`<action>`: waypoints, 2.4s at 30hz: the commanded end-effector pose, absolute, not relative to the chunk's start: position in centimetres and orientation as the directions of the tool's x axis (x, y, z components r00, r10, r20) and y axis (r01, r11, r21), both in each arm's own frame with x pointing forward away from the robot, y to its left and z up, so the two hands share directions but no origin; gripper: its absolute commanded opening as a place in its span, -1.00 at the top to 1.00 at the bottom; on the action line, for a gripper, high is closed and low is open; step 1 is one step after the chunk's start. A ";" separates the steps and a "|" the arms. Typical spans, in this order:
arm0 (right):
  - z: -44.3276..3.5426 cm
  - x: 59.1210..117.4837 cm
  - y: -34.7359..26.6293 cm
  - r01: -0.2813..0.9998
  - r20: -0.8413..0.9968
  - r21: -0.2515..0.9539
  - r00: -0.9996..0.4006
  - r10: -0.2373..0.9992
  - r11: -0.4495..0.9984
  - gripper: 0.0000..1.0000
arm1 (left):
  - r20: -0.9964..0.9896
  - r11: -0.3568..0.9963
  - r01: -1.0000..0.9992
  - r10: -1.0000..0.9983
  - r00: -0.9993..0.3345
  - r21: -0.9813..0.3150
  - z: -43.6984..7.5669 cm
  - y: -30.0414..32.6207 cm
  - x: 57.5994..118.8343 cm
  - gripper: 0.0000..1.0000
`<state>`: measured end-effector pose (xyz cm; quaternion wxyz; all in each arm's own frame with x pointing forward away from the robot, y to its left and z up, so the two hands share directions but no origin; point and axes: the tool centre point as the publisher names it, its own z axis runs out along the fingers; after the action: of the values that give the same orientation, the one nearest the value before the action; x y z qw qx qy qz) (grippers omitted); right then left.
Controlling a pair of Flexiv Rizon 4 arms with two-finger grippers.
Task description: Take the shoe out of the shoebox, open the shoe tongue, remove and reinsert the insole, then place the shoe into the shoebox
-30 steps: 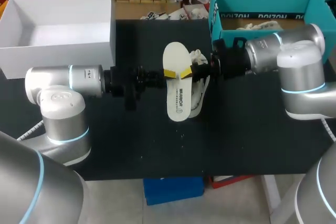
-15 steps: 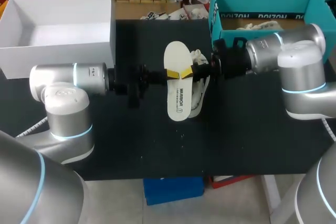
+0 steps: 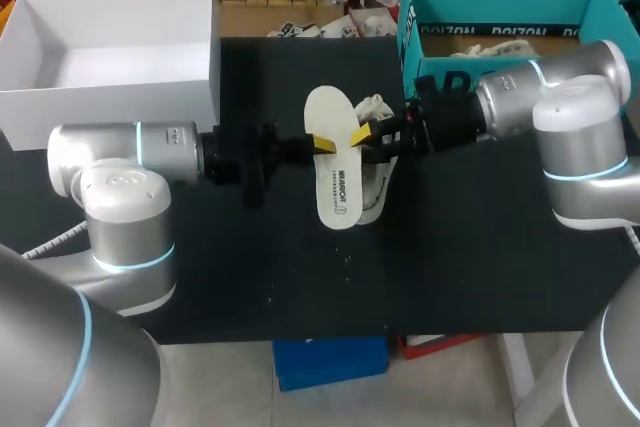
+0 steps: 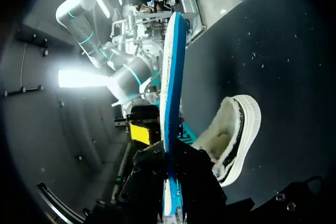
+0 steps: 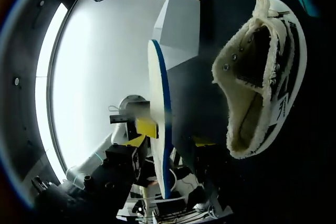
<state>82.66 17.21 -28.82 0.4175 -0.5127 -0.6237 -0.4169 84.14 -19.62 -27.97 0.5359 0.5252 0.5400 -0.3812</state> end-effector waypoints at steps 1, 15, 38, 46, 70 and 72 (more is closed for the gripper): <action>-27.6 81.0 15.5 0.993 0.923 0.094 -0.114 0.367 0.073 -1.00 | -0.966 0.161 0.978 0.241 0.088 0.129 -26.7 -17.6 81.8 1.00; -28.2 78.5 11.1 0.985 0.812 0.109 -0.010 0.584 -0.135 -1.00 | -0.898 0.081 0.996 0.436 -0.055 -0.021 -27.3 -13.6 76.5 1.00; -27.7 77.8 9.5 0.958 0.744 0.168 0.032 0.668 -0.233 -1.00 | -0.867 -0.011 0.994 0.489 -0.093 -0.113 -27.5 -11.5 73.4 1.00; -27.7 79.2 11.1 0.969 0.645 0.234 -0.095 0.758 -0.078 -1.00 | -0.916 0.002 0.989 0.375 -0.141 -0.151 -26.9 -10.7 73.3 1.00; -28.2 80.3 12.4 0.941 0.549 0.333 -0.244 0.799 0.059 -1.00 | -0.948 -0.026 0.980 0.260 -0.183 -0.196 -25.6 -9.7 73.2 1.00; -28.0 80.6 12.5 0.936 0.503 0.342 -0.260 0.824 0.086 -1.00 | -0.949 -0.026 0.981 0.257 -0.180 -0.193 -25.6 -9.7 73.2 1.00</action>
<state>80.34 12.36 -28.23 0.1084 -0.6033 -0.7202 -0.3251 73.26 -9.67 -25.53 0.3679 0.5221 0.5924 -0.4910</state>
